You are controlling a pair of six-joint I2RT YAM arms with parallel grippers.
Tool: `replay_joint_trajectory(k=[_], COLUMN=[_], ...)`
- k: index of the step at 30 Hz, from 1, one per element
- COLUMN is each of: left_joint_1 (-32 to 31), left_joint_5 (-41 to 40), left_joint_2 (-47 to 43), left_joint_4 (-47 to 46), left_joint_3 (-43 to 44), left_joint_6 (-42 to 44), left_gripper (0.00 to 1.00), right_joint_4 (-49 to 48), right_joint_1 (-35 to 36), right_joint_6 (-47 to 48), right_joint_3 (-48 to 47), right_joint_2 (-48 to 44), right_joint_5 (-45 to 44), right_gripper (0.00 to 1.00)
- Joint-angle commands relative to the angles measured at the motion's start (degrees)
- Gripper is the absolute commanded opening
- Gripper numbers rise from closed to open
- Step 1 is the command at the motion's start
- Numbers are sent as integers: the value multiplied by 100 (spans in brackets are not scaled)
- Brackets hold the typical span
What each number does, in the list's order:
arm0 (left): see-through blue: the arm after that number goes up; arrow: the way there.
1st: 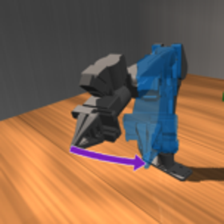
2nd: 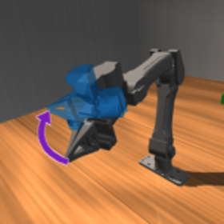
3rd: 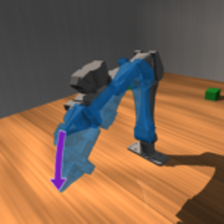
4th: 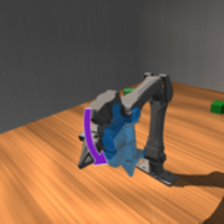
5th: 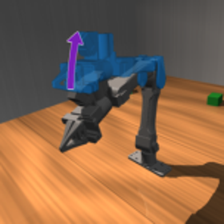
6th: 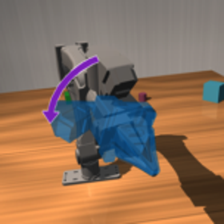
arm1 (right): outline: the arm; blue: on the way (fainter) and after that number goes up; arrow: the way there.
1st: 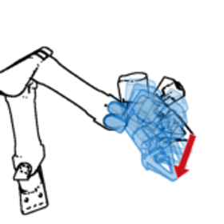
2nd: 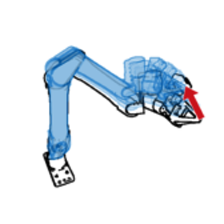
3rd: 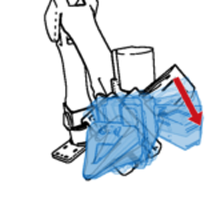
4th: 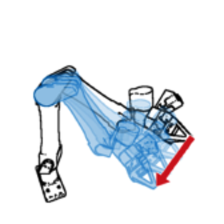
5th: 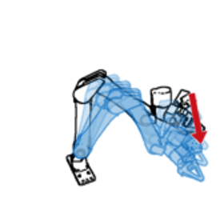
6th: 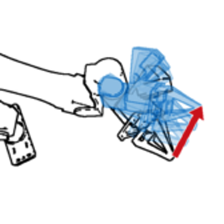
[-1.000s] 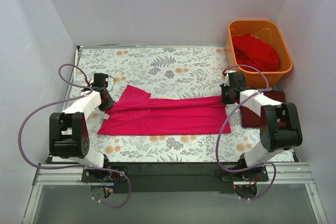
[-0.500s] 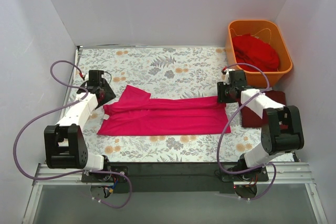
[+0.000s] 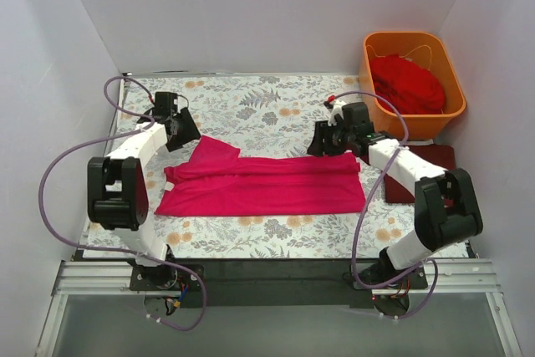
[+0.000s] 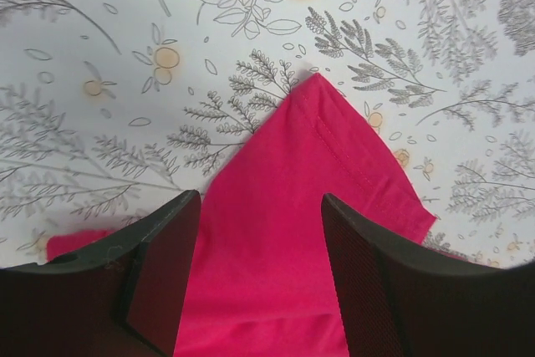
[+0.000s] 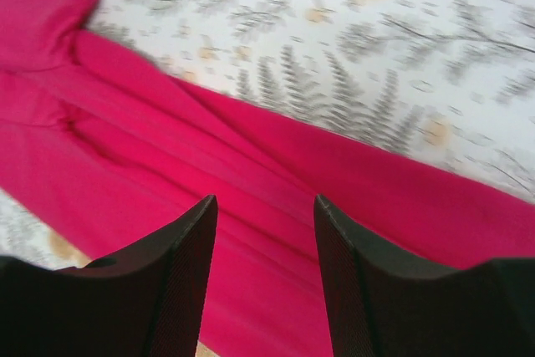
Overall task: Fold and stack the t-shirts
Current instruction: Fold the tshirt
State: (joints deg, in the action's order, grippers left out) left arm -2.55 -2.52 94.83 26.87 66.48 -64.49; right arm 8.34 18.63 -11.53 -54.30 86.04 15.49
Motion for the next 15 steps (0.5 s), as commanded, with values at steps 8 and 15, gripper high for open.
replay_joint_trajectory(k=[8,15], left_joint_1=[-167,-202], left_joint_5=[209,138], left_joint_2=[1353,1776], left_joint_4=[-288,-288], left_joint_3=[998,1148], left_joint_6=[279,341], left_gripper=[53,47], right_joint_4=[-1642,-1958], right_joint_1=[1160,1617], right_joint_6=[-1281,-1800], right_joint_3=[-1309,-2214], right_joint_2=[1800,2951], right_joint_5=[965,1009], right_gripper=[53,51])
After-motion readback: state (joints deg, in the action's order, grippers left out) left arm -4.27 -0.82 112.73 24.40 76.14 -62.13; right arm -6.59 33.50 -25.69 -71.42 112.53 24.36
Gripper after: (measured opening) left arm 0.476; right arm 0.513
